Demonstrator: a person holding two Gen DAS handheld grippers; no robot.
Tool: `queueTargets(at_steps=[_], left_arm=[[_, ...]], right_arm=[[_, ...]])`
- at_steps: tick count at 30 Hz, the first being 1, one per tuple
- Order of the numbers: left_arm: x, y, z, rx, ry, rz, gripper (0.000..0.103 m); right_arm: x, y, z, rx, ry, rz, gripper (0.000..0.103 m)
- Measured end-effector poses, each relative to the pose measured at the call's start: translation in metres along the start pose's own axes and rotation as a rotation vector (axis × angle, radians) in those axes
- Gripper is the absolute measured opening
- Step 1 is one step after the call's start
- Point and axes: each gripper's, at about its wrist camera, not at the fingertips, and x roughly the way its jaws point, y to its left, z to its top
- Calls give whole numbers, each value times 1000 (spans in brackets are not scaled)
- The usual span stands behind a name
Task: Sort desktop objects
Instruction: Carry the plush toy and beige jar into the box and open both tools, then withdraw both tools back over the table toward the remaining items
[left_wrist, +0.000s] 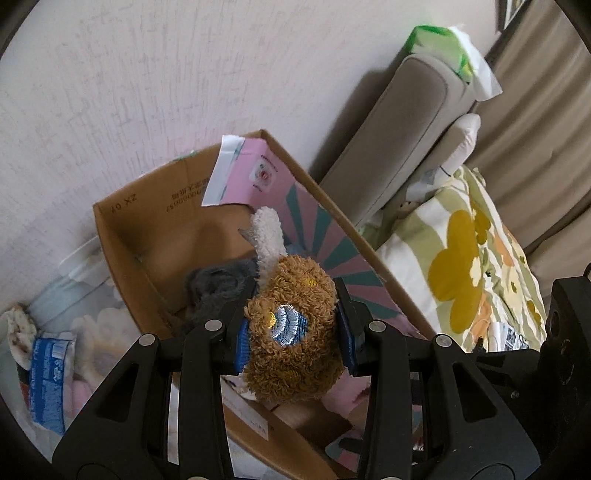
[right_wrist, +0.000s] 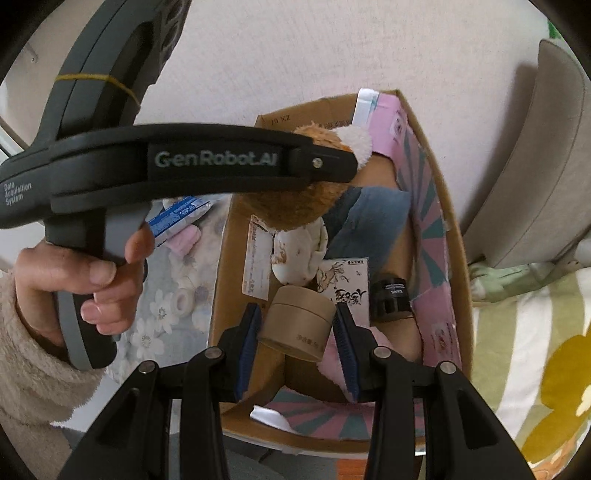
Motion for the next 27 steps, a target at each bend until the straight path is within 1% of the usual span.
queueTargets(at_steps=[6, 7, 8, 9, 10, 11, 12, 13, 15, 19, 24, 27], left_arm=[[10, 6, -2, -20, 25, 2, 34], [11, 5, -2, -25, 33, -3, 35], [11, 5, -1, -35, 32, 7, 36], [11, 5, -1, -46, 30, 24, 40], [10, 4, 0, -55, 22, 61, 49], [8, 3, 1, -54, 7, 84, 59], [6, 2, 1, -51, -9, 103, 96], [1, 2, 1, -56, -38, 119, 102], [-5, 3, 2, -70, -57, 114, 103], [-14, 8, 3, -97, -60, 95, 103], [-33, 10, -5, -86, -61, 110, 103], [-55, 12, -12, -79, -64, 120, 103]], right_arm=[[12, 0, 0, -12, 33, 30, 37], [13, 0, 0, -5, 32, 31, 39], [15, -2, -1, 9, 33, 29, 43], [15, -3, -1, 21, 33, 31, 54], [16, -5, -3, 34, 31, 38, 61], [15, -6, -4, 46, 24, 41, 75], [14, -7, -5, 56, 17, 42, 81], [13, -8, -7, 65, 9, 42, 81], [9, -8, -9, 77, -9, 32, 82], [1, -2, -13, 64, -30, -5, 82], [-5, 6, -18, 60, -39, -54, 82], [-10, 11, -19, 71, -45, -64, 82]])
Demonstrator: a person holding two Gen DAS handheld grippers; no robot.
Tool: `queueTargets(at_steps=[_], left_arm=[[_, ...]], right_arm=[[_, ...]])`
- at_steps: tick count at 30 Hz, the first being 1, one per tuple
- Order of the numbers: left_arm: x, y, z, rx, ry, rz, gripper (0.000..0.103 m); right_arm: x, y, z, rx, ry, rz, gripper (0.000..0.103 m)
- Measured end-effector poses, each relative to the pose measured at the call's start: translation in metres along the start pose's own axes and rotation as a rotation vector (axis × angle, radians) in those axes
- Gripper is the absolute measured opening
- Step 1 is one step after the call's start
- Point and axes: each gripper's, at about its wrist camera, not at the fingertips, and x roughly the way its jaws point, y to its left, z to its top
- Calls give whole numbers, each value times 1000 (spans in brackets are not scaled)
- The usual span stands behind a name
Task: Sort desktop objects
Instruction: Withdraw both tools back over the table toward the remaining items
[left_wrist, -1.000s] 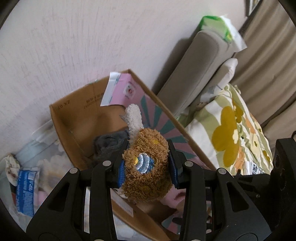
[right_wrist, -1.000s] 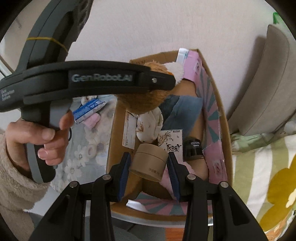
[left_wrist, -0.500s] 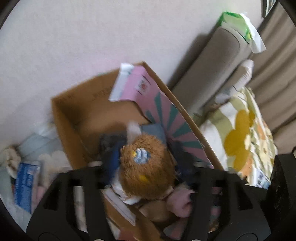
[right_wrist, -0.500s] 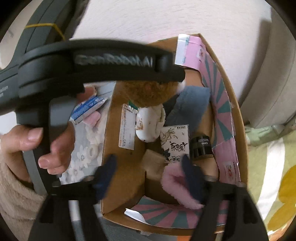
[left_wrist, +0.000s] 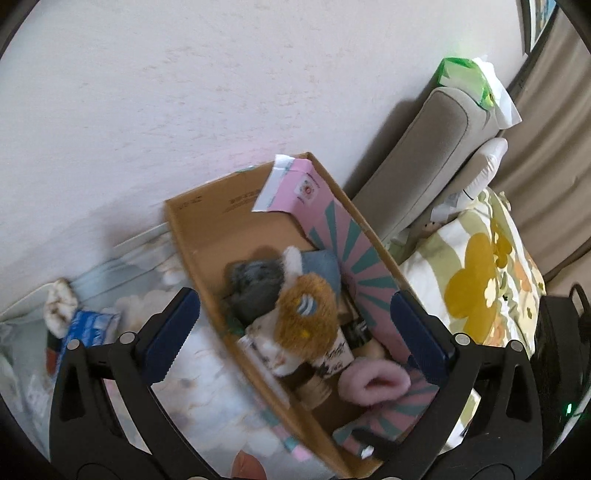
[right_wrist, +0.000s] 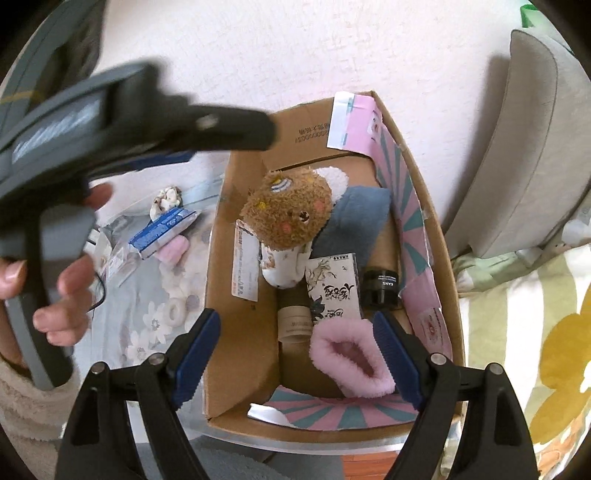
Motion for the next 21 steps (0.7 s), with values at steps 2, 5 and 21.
queueTargets(at_steps=[2, 5, 21], left_arm=[[-15, 7, -4, -3, -9, -2, 103], [-41, 19, -10, -17, -23, -1, 103], [-162, 131, -77, -188, -196, 163, 103]], right_arm=[[-4, 2, 2, 7, 8, -7, 82], [-16, 9, -3, 11, 12, -5, 82], [-35, 83, 29, -134, -100, -14, 82]])
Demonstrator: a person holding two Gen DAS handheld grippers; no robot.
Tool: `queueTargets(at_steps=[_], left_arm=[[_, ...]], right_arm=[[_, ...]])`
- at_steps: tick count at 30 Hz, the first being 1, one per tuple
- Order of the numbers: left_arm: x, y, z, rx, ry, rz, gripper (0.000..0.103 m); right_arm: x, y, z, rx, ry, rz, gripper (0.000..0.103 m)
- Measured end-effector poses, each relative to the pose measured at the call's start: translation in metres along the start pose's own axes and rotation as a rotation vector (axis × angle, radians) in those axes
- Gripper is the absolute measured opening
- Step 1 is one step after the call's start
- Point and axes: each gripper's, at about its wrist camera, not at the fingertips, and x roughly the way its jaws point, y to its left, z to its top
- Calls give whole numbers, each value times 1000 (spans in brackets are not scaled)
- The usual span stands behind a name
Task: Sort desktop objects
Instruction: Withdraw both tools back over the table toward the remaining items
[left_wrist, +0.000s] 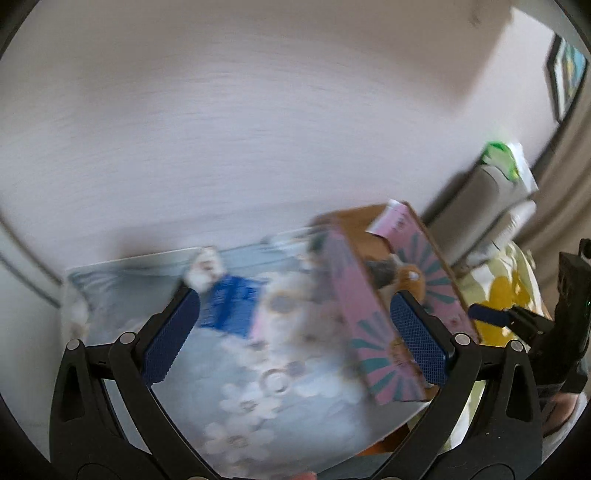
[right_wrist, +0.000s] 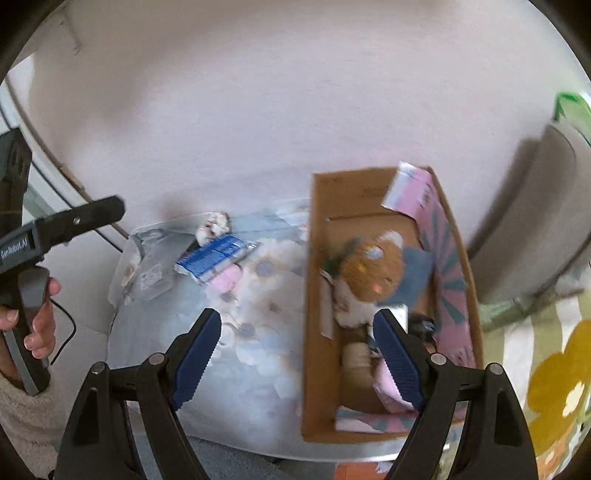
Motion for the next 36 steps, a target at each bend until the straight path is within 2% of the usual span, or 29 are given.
queueTargets(at_steps=[3, 10, 14, 19, 21, 25, 28, 30, 36], left_arm=[[-16, 33, -11, -60, -21, 62, 103], [-47, 120, -57, -215, -34, 203, 103], [-42, 156, -82, -289, 16, 232, 102], [-20, 173, -102, -315, 69, 208, 102], [-9, 172, -106, -300, 82, 197, 102], [23, 170, -110, -184, 102, 210, 102], [51, 168, -109, -29, 97, 234, 102], [76, 171, -111, 48, 111, 227, 102], [111, 182, -112, 110, 106, 189, 102]], right_arm=[[9, 16, 7, -40, 9, 4, 82], [35, 55, 12, -118, 27, 77, 82], [60, 73, 9, -149, 82, 108, 82], [90, 93, 10, -177, 144, 132, 82], [102, 97, 13, -164, 167, 149, 82], [133, 102, 27, -103, 221, 165, 82], [159, 102, 42, -26, 239, 128, 82], [184, 105, 54, 70, 241, 86, 82], [237, 117, 57, 196, 260, -16, 82]])
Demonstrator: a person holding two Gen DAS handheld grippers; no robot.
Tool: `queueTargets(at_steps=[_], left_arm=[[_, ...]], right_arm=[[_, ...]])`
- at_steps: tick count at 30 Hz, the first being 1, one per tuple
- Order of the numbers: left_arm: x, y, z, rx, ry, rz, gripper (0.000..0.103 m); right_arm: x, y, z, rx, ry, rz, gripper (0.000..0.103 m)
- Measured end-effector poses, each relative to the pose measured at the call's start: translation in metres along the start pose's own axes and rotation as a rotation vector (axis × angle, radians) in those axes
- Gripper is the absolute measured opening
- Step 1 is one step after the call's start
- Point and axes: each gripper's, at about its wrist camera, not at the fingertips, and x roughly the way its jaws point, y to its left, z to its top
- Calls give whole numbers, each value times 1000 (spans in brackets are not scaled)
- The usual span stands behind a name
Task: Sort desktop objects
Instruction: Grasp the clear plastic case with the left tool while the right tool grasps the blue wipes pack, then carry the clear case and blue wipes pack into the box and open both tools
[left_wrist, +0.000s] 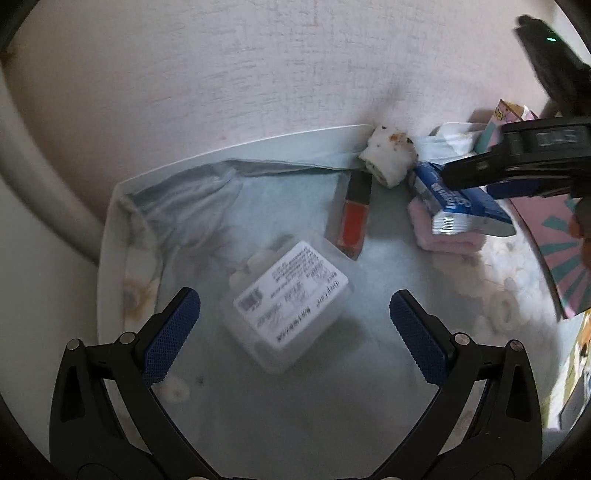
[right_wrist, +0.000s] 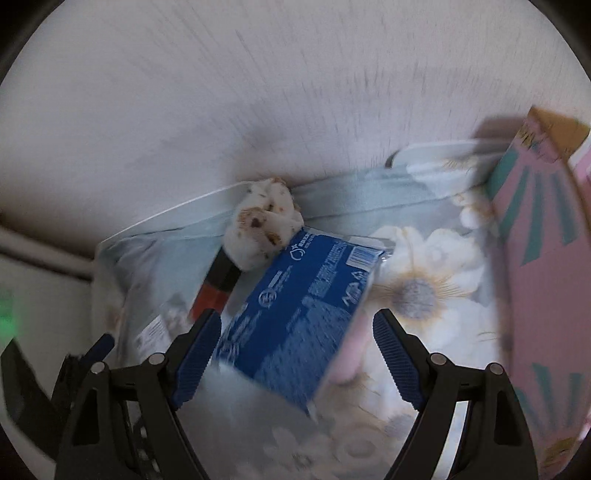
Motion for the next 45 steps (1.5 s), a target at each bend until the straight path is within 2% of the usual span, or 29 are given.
queueTargets(at_steps=[6, 8, 10, 12, 14, 16, 19, 22, 31, 34, 41, 45], left_arm=[[22, 0, -2, 86, 2, -29, 102], [25, 1, -4, 101, -9, -41, 99], [27, 1, -5, 110, -18, -54, 91], [29, 1, -6, 119, -22, -65, 85], [29, 1, -8, 126, -42, -79, 80], [26, 3, -7, 115, -54, -98, 67], [23, 5, -4, 106, -46, -104, 61], [14, 7, -1, 83, -47, -103, 60], [-20, 6, 13, 45, -47, -94, 59], [-33, 8, 13, 17, -37, -101, 59], [-85, -21, 19, 27, -44, -88, 59], [-114, -45, 38, 27, -93, -114, 58]], right_arm=[[23, 4, 5, 58, -5, -82, 82], [25, 5, 6, 55, -17, -107, 82], [26, 5, 7, 52, -27, -118, 80], [27, 4, 7, 46, -37, -127, 69], [24, 3, 7, 43, -53, -122, 64], [21, 3, 7, 31, -66, -123, 61], [15, 0, 6, 38, -86, -101, 60], [2, -1, 4, 34, -119, -70, 59], [-28, -10, -6, 5, -136, -55, 59], [-47, -15, -20, -21, -129, -34, 59], [-91, -28, -54, -106, -115, 1, 59], [-120, -37, -65, -135, -146, 31, 59]])
